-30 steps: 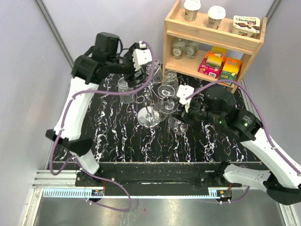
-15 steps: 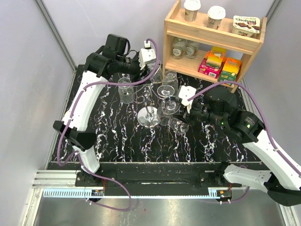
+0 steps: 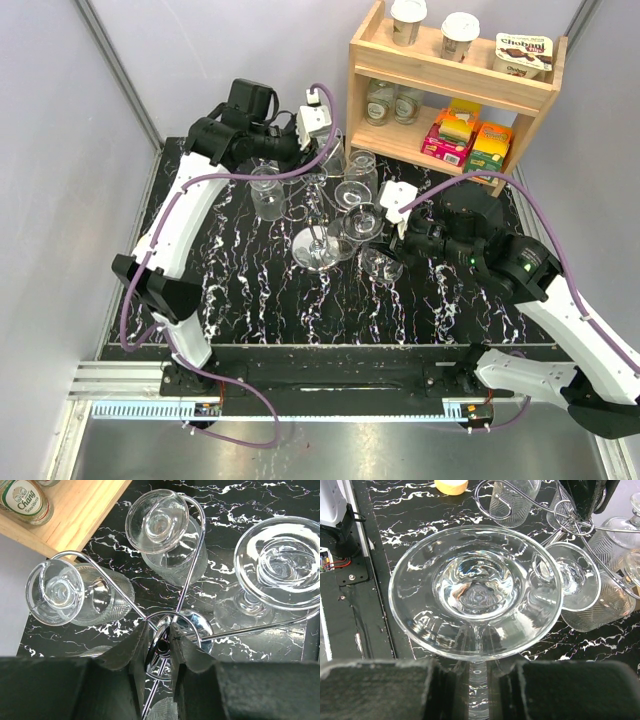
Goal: Place the wine glass upside down on the wine glass rack
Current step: Adjust the wine rack at the center of the board.
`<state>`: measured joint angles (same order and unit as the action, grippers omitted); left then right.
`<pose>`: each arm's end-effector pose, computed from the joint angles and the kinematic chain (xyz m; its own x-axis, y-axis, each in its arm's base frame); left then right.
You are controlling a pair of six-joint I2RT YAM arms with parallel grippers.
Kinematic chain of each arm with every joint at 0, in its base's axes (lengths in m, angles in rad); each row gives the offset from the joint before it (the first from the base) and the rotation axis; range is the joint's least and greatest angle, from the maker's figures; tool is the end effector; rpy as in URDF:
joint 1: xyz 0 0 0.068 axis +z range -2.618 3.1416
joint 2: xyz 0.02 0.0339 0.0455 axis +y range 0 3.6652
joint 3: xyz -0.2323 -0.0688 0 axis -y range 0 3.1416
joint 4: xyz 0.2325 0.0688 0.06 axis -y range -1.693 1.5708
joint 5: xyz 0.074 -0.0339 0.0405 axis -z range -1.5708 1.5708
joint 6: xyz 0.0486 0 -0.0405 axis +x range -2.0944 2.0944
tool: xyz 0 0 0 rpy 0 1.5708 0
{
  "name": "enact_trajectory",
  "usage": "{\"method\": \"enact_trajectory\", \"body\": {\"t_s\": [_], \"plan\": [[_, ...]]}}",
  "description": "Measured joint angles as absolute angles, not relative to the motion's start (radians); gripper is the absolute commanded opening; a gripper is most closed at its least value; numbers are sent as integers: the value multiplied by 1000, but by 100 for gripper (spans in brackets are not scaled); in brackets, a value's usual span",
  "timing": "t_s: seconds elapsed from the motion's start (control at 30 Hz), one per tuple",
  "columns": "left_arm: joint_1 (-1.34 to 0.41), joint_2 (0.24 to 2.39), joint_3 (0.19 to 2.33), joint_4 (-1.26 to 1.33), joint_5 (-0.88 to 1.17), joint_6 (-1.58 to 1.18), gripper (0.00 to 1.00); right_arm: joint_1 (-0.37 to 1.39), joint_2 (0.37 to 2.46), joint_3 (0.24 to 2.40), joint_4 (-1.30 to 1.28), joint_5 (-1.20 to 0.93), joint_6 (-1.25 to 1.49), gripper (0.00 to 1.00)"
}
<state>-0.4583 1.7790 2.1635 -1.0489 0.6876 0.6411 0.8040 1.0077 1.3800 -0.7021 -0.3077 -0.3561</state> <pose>0.2992 -0.1820 0.4148 0.0293 0.5009 -0.8650 0.9639 0.2151 0.1572 0.1313 0.1575 0.4114 0.0980 -0.3772 -0.9209 -0.9079 0.3450 -0.2379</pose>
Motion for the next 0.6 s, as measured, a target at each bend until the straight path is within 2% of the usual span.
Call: {"method": "enact_trajectory", "body": {"t_s": [0.07, 0.37, 0.6], "plan": [[-458, 1769, 2148, -1040, 687, 633, 20, 804, 1008, 1380, -702, -308, -356, 0], [-458, 1736, 2089, -984, 675, 580, 0, 804, 1008, 1379, -702, -308, -356, 0], [-466, 1677, 1998, -904, 621, 499, 0, 803, 1009, 1379, -702, -308, -356, 0]]}}
